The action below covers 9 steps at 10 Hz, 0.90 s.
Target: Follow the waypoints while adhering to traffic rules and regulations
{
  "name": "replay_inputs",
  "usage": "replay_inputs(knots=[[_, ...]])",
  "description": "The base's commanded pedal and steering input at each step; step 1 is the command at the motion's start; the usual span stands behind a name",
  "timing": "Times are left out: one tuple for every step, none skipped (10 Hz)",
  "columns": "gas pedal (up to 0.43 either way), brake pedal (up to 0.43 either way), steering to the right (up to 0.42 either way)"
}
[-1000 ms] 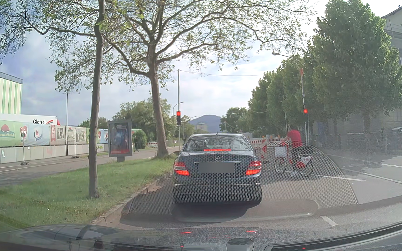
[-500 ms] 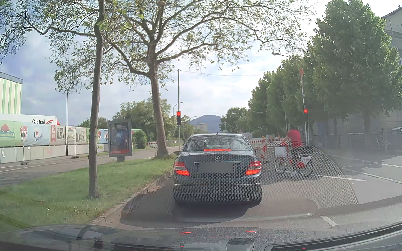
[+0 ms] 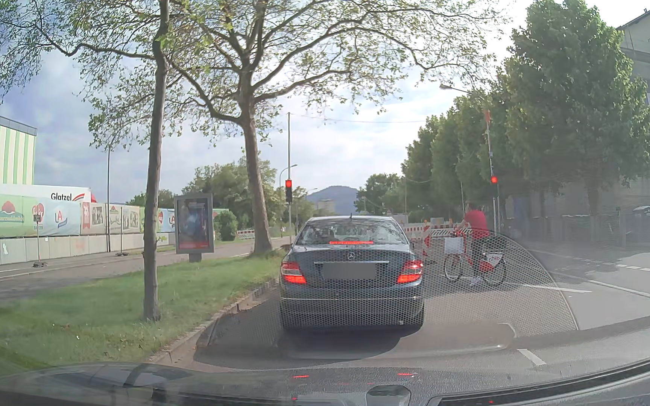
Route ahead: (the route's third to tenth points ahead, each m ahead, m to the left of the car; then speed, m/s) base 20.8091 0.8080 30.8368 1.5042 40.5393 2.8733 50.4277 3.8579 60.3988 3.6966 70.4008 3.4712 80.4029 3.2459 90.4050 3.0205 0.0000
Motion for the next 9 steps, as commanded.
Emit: replay_inputs(knots=[[0.000,0.207,-0.001],[0.000,0.207,-0.001],[0.000,0.207,-0.001],[0.000,0.213,-0.001],[0.000,0.207,-0.001],[0.000,0.207,-0.001],[0.000,0.207,-0.001],[0.000,0.207,-0.001],[0.000,0.207,-0.001]])
